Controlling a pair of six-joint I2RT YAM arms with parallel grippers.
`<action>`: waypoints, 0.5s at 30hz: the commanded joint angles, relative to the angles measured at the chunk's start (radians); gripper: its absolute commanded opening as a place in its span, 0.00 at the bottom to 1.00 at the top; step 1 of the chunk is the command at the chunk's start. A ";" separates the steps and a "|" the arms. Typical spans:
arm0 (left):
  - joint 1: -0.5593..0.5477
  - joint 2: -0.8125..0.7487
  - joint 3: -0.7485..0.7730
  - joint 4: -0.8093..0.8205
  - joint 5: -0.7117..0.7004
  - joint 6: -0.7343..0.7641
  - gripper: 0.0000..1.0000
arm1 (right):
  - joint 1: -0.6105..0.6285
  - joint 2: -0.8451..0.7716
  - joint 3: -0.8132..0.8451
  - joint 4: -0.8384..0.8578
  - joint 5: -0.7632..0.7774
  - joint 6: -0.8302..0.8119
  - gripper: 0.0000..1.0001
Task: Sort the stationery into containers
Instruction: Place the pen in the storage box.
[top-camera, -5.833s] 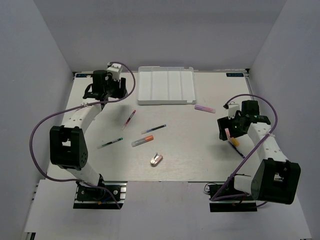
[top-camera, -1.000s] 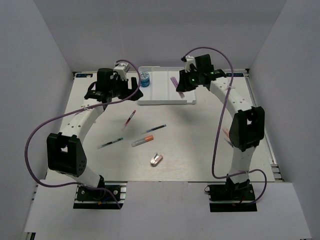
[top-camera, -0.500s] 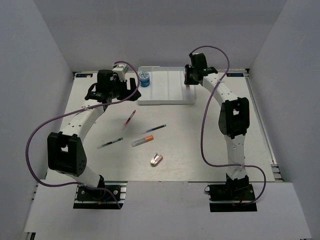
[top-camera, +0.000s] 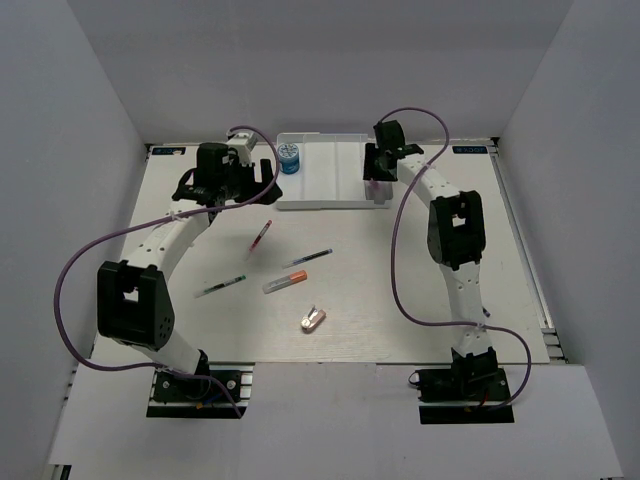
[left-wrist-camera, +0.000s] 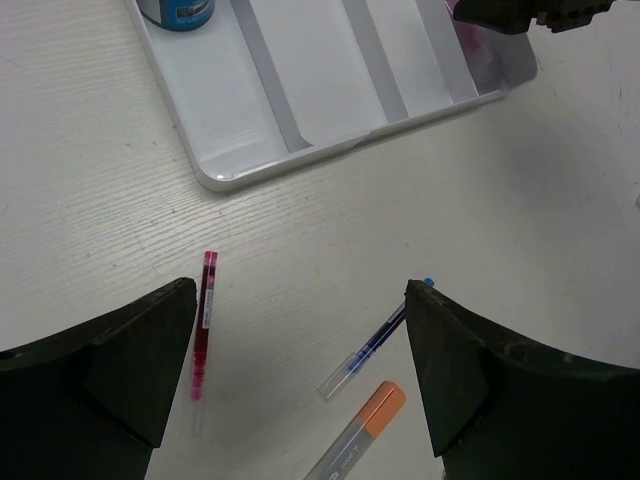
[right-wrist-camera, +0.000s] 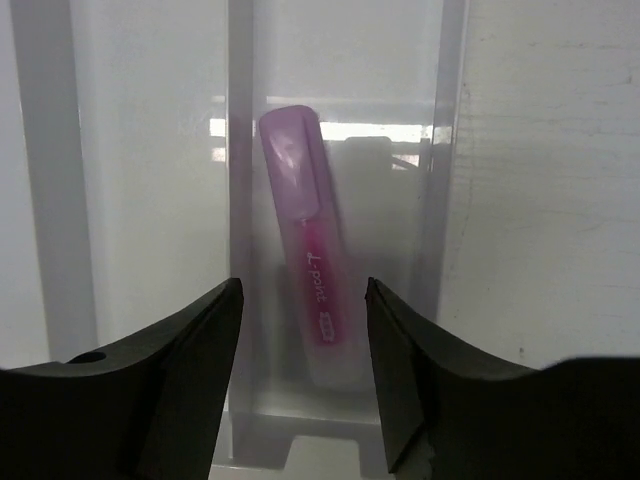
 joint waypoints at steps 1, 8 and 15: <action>0.002 -0.024 -0.011 0.014 -0.013 -0.009 0.95 | -0.005 -0.002 0.057 0.046 0.023 0.003 0.60; 0.002 -0.024 0.020 -0.023 0.044 0.032 0.98 | -0.013 -0.094 0.011 0.026 -0.044 -0.033 0.79; 0.002 -0.039 0.038 -0.063 0.199 0.136 0.97 | -0.039 -0.506 -0.264 -0.124 -0.186 -0.419 0.58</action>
